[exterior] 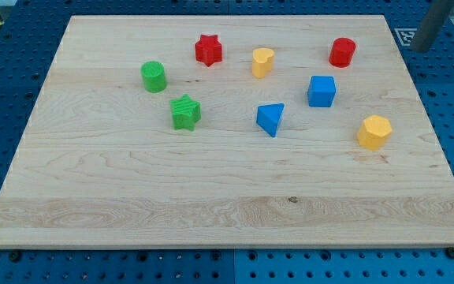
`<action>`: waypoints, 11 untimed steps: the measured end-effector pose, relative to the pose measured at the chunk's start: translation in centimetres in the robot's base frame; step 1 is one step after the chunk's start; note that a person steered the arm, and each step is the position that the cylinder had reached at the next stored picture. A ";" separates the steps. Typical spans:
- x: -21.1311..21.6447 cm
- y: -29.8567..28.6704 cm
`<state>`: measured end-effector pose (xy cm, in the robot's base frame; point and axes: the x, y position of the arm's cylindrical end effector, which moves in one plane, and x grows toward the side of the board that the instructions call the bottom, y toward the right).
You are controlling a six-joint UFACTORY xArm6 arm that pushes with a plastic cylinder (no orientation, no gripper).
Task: Push the yellow heart into the red star
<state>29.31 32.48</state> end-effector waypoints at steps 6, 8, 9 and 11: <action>3.4 -18.5; 1.7 -23.7; 1.9 -25.6; 2.3 -26.6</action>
